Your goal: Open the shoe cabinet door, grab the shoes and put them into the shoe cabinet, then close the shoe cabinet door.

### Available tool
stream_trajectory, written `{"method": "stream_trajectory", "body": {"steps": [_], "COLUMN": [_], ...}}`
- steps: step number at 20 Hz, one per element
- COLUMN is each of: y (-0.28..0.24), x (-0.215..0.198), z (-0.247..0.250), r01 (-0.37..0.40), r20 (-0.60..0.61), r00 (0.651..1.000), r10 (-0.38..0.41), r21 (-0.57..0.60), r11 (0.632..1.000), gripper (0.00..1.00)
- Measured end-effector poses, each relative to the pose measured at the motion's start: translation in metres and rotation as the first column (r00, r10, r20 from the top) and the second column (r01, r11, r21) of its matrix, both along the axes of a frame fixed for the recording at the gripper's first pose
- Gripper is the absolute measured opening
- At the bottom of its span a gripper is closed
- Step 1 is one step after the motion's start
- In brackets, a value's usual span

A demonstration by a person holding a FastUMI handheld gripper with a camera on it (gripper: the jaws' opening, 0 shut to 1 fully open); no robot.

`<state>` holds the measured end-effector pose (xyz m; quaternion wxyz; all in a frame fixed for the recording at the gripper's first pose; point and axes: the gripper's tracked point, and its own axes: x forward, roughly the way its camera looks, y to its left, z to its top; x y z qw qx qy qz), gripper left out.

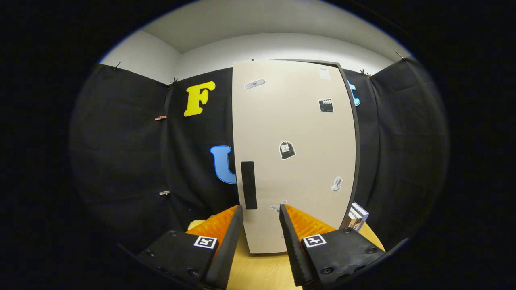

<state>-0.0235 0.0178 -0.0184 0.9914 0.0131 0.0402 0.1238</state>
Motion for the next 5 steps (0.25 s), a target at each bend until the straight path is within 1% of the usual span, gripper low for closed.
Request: {"method": "stream_trajectory", "body": {"steps": [5], "y": [0.0026], "x": [0.0098], "z": [-0.0059], "r01": [-0.016], "r20": [-0.018], "r00": [1.000], "r10": [0.015], "r21": [-0.007], "r11": [1.000], "gripper": [0.62]}}
